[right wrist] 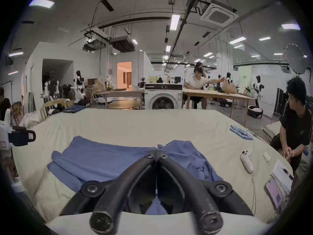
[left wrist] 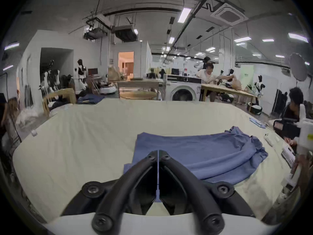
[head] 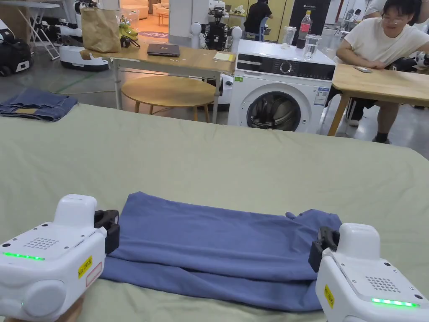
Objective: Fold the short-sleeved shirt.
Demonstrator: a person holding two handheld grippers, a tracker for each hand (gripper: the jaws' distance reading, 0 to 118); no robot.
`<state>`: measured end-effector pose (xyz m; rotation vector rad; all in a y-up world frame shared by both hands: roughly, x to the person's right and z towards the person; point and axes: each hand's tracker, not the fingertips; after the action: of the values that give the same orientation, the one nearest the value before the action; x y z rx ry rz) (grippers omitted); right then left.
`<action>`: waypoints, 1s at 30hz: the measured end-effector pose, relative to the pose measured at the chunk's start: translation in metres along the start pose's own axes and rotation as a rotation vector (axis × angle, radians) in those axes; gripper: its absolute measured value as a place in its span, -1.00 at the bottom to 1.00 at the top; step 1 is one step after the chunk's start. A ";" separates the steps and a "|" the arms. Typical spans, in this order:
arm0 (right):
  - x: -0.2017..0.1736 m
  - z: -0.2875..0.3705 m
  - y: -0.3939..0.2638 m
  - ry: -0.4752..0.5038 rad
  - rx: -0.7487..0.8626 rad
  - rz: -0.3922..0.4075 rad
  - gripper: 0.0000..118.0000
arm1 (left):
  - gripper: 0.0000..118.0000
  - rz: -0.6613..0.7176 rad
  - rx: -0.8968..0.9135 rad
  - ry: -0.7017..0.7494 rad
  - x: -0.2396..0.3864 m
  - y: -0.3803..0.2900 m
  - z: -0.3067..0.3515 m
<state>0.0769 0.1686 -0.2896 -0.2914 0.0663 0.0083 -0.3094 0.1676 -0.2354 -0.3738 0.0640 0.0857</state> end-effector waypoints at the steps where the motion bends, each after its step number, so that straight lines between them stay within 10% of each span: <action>1: -0.003 0.002 -0.002 0.002 0.001 0.009 -1.00 | -1.00 -0.001 0.006 0.013 0.001 0.001 0.004; 13: 0.004 0.002 -0.019 0.030 -0.071 0.046 -1.00 | -1.00 0.119 -0.471 -0.023 -0.073 -0.006 -0.054; 16: 0.010 -0.002 -0.025 0.023 -0.106 0.055 -1.00 | -0.37 0.192 -0.590 -0.059 -0.087 -0.008 -0.081; 21: 0.019 -0.006 -0.037 0.008 -0.149 0.069 -1.00 | 0.00 0.238 -0.745 -0.057 -0.091 -0.021 -0.124; 27: 0.031 -0.007 -0.047 -0.011 -0.193 0.068 -1.00 | -0.03 0.139 -0.820 0.050 -0.066 -0.034 -0.139; 30: 0.040 -0.007 -0.049 -0.020 -0.209 0.051 -1.00 | -0.35 -0.031 -0.790 0.047 -0.048 -0.038 -0.134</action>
<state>0.1168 0.1200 -0.2849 -0.4985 0.0534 0.0694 -0.3594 0.0799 -0.3420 -1.1664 0.0695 0.0689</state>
